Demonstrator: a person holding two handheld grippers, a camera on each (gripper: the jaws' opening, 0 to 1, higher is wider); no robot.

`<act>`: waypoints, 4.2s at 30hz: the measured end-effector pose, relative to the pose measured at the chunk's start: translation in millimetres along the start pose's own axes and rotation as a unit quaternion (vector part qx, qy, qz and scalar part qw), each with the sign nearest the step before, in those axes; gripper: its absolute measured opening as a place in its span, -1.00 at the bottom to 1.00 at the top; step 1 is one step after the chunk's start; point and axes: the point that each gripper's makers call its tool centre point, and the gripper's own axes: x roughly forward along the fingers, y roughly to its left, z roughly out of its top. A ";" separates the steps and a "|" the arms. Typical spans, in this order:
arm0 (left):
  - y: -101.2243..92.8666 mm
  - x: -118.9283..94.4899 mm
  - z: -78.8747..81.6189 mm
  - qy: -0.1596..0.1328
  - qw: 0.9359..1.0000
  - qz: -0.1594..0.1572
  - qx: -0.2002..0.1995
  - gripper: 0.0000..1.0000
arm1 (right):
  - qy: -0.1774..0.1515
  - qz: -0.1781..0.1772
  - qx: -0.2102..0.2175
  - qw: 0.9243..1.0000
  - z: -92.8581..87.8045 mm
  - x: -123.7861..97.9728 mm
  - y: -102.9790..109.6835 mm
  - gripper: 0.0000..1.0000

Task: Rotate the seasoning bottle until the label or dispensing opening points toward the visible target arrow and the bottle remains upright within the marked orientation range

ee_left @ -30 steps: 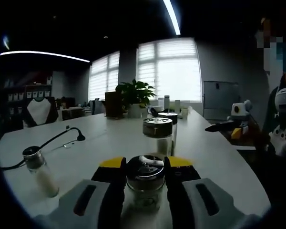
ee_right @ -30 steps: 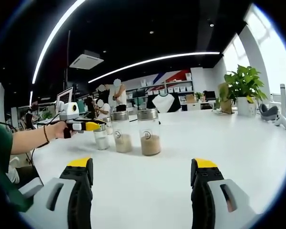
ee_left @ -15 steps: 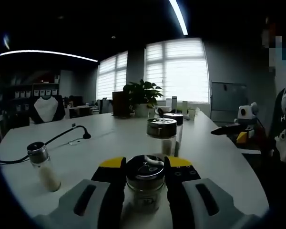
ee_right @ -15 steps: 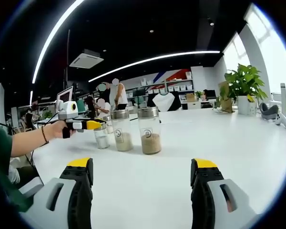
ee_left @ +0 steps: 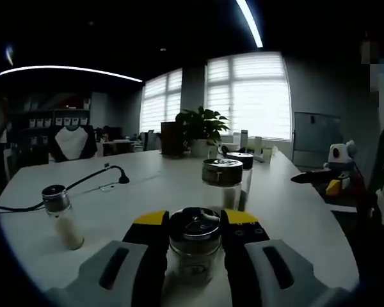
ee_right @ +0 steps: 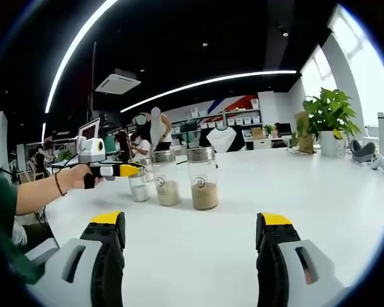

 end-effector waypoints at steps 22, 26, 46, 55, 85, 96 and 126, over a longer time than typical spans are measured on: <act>8.6 -1.7 -0.2 -0.004 0.998 0.064 -0.013 -0.33 | 0.005 -0.003 0.001 1.000 -2.4 0.4 -1.6 0.72; 14.8 -3.1 0.0 -0.006 0.997 0.075 -0.017 -0.33 | 0.004 -0.004 0.001 1.000 -1.9 0.1 -2.2 0.72; 7.0 -2.5 -1.7 -0.021 0.992 0.117 -0.049 -0.33 | 0.005 -0.004 0.000 1.000 -2.6 0.8 -4.4 0.72; 4.6 -2.2 -4.0 -0.021 0.988 0.139 -0.063 -0.32 | 0.007 0.000 -0.004 1.000 -3.6 1.9 -2.7 0.72; 2.0 -3.5 -6.6 -0.020 0.977 0.195 -0.080 -0.32 | 0.014 0.006 -0.036 0.999 -5.5 4.9 5.0 0.89; 2.2 -3.6 -6.9 -0.015 0.975 0.209 -0.073 -0.32 | 0.012 0.002 -0.046 0.999 -3.8 4.4 3.8 0.98; -7.9 -10.5 12.5 0.009 0.993 0.121 -0.002 0.16 | 0.007 -0.004 -0.052 0.999 -1.7 5.1 0.4 0.99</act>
